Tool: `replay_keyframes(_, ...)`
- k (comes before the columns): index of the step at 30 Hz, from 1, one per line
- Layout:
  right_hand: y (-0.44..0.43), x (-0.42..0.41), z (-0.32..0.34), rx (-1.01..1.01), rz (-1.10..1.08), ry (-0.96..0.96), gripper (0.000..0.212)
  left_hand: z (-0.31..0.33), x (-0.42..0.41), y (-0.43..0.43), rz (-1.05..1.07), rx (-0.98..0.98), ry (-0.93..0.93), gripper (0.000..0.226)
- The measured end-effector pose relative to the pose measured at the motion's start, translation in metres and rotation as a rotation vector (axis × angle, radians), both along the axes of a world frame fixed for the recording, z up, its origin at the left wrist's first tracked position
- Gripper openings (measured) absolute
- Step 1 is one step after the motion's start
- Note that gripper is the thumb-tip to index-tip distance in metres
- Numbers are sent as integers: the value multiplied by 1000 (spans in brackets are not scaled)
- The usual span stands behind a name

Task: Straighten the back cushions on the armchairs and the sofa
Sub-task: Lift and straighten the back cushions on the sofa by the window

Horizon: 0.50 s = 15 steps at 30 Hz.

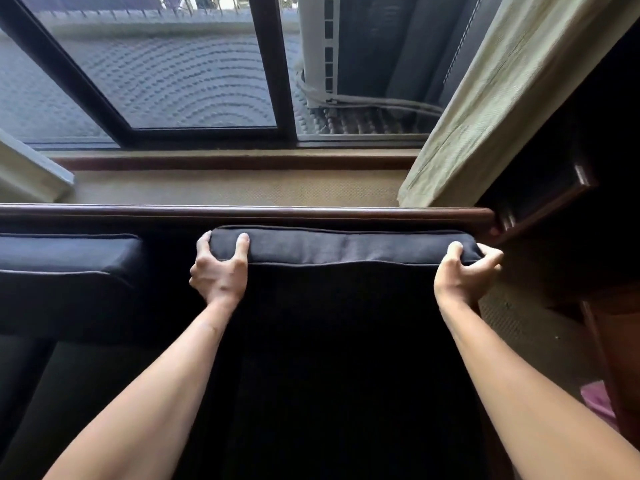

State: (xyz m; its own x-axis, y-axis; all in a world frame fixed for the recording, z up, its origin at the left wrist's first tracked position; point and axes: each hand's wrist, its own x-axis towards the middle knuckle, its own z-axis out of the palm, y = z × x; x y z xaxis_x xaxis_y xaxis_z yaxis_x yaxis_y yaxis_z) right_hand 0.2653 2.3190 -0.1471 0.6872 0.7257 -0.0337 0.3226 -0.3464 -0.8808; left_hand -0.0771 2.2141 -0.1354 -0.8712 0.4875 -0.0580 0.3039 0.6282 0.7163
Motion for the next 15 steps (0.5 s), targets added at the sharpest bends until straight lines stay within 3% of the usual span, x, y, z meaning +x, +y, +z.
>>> replay_keyframes(10,-7,-14,-26,-43,51,-319,44,-26,-11,1,-189,-188,147,68)
replay_keyframes(15,-40,-42,-22,-116,335,-673,45,-9,-27,-8,-403,-330,292,61)
